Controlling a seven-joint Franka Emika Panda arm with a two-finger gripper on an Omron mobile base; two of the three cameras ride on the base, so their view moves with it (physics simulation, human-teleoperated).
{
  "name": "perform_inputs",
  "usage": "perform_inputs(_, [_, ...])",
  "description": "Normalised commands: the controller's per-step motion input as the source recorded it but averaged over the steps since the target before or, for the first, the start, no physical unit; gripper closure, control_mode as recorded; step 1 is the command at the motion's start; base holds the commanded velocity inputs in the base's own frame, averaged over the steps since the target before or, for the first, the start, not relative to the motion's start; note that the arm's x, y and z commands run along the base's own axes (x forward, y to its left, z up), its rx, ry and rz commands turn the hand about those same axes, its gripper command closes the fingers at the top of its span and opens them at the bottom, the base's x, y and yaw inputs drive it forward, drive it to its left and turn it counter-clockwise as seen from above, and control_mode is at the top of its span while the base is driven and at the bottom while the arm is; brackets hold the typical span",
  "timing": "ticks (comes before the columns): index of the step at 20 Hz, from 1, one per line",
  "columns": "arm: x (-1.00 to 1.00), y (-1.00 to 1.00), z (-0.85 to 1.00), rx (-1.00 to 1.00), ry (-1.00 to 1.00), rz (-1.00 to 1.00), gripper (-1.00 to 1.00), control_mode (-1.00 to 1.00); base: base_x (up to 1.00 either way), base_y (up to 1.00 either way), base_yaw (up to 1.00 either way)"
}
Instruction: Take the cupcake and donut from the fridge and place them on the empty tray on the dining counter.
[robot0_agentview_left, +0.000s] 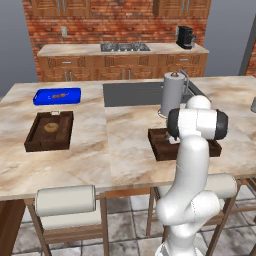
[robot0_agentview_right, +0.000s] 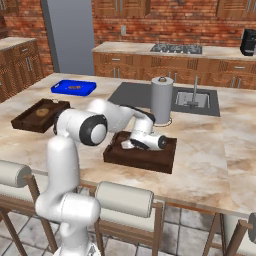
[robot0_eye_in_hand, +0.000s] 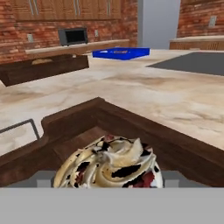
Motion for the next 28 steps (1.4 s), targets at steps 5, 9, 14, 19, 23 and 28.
perform_inputs(5, [0.25,0.00,-0.17,0.00,0.01,0.00,-1.00,-1.00,0.00,0.00,0.00])
perform_inputs(9, [-0.07,-0.04,0.06,0.00,0.03,0.00,-1.00,-1.00,0.00,0.00,0.00])
perform_inputs(14, [-0.40,-0.12,0.06,0.00,0.01,0.00,-1.00,-1.00,0.00,0.00,0.00])
perform_inputs(19, [-0.43,-0.11,0.34,0.00,0.00,0.00,-1.00,-1.00,0.00,0.00,0.00])
perform_inputs(23, [-0.28,-0.14,0.94,0.00,0.03,0.00,-1.00,-1.00,0.00,0.00,0.00])
perform_inputs(28, [-0.24,-0.14,1.00,-0.05,0.26,0.00,-1.00,-1.00,0.00,0.00,0.00])
